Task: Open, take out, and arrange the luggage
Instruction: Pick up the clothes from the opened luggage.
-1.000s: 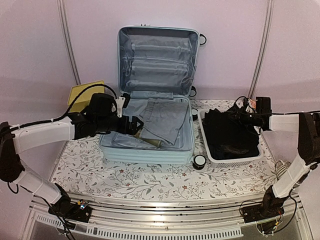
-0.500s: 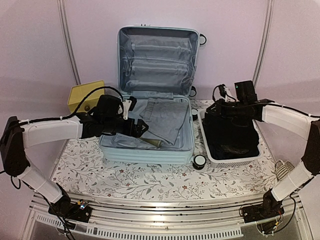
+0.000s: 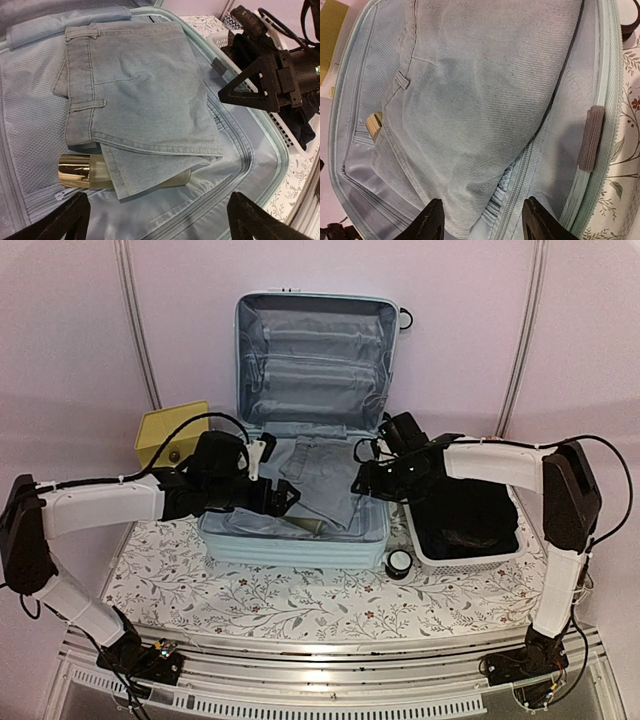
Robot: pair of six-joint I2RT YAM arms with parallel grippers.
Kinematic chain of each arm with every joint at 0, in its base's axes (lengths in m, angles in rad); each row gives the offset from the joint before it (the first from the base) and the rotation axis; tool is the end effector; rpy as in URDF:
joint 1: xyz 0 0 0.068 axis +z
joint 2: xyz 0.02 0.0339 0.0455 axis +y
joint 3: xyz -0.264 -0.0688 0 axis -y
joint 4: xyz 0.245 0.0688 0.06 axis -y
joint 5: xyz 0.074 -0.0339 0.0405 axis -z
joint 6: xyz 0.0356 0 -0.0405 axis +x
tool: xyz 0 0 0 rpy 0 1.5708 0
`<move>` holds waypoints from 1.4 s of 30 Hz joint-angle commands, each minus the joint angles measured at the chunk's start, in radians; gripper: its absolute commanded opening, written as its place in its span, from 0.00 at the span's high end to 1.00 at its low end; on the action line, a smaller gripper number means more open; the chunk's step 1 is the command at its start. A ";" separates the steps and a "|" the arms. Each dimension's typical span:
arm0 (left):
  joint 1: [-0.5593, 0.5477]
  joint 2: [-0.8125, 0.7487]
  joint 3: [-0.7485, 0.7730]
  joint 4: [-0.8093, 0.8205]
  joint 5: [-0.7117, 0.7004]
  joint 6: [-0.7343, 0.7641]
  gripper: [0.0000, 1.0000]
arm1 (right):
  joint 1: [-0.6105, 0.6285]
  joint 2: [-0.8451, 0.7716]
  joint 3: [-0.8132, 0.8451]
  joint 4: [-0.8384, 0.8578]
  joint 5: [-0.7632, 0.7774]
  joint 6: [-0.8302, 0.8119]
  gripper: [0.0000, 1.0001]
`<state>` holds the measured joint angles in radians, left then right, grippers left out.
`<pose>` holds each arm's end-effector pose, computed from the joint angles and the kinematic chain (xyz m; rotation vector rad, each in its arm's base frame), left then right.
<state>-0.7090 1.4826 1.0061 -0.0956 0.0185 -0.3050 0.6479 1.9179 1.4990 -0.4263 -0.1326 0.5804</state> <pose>0.2532 -0.2180 0.2581 0.4534 2.1587 -0.6020 0.3405 0.2636 0.2352 -0.1494 2.5314 0.6921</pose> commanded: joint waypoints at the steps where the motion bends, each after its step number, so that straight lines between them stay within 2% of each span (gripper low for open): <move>1: -0.010 -0.053 -0.031 0.011 -0.039 0.020 0.02 | 0.002 0.029 0.024 -0.002 0.023 0.139 0.48; 10: -0.010 -0.071 -0.053 0.019 -0.061 0.038 0.02 | 0.011 0.135 0.070 0.008 0.035 0.338 0.50; 15: -0.009 -0.084 -0.067 0.017 -0.077 0.045 0.02 | 0.019 0.197 0.153 -0.087 0.166 0.460 0.48; 27: -0.003 -0.126 -0.075 0.001 -0.123 0.071 0.02 | 0.041 0.367 0.360 -0.139 0.276 0.518 0.45; 30: 0.002 -0.136 -0.072 -0.007 -0.131 0.078 0.02 | 0.041 0.370 0.390 -0.140 0.284 0.508 0.52; 33: 0.007 -0.151 -0.074 -0.022 -0.147 0.085 0.02 | 0.041 0.330 0.381 -0.146 0.296 0.490 0.67; 34: 0.008 -0.156 -0.077 -0.024 -0.152 0.087 0.02 | 0.041 0.316 0.376 -0.146 0.284 0.478 0.74; 36: 0.011 -0.167 -0.082 -0.028 -0.160 0.091 0.02 | 0.043 0.284 0.368 -0.153 0.261 0.446 0.95; 42: 0.020 -0.186 -0.090 -0.034 -0.170 0.092 0.02 | 0.053 0.105 0.215 -0.125 0.247 0.405 0.98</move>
<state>-0.6983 1.3193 0.9333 -0.1116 -0.1329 -0.2279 0.6952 2.1651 1.8034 -0.5301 0.1097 1.0286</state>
